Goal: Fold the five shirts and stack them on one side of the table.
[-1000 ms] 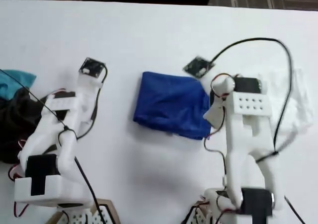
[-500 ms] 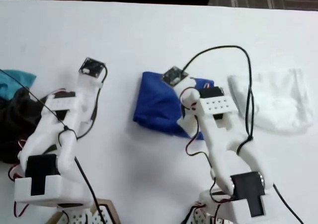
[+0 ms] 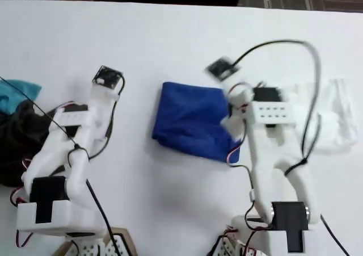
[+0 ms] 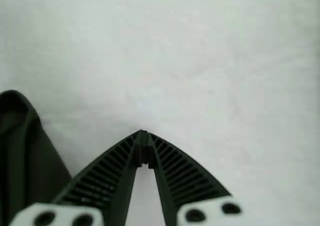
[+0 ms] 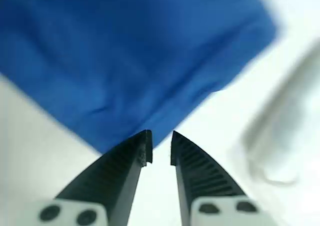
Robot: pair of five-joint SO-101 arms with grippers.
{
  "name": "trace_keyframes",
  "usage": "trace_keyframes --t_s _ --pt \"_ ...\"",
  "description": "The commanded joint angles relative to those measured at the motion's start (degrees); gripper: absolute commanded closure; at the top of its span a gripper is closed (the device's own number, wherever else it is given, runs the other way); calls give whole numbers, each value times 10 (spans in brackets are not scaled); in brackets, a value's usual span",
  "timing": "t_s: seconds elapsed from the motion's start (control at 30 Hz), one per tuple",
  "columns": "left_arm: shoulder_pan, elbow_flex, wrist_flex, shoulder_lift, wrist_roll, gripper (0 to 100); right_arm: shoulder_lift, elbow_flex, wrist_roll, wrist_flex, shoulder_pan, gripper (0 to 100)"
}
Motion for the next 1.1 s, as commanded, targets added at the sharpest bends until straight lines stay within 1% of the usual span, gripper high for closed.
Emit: trace_keyframes --t_s 0.0,0.07,0.13,0.2,0.27,0.4,0.57,0.63,0.93,1.07 --pt "5 -4 -9 -4 4 974 -12 -40 -106 -31 27 870" --pt "5 -4 -9 -4 4 974 18 -40 -149 -34 16 777" --pt "5 -4 -9 -4 4 974 50 -41 -177 -33 0 683" --pt "5 -5 -9 -4 4 974 77 -43 -187 -35 -16 630" --pt "5 -6 -10 -4 4 974 94 -47 -188 -36 -29 637" --pt "5 -6 -10 -4 4 974 116 -68 -200 -33 -40 693" --pt "5 -5 -10 -4 4 974 136 -91 -341 -33 -38 742" --pt "5 -4 -10 -4 4 974 149 -100 -378 -33 -35 741" --pt "5 -4 -10 -4 4 974 233 -113 -390 -36 -40 741" --pt "5 -5 -10 -4 4 974 295 -151 -391 -34 -36 741"
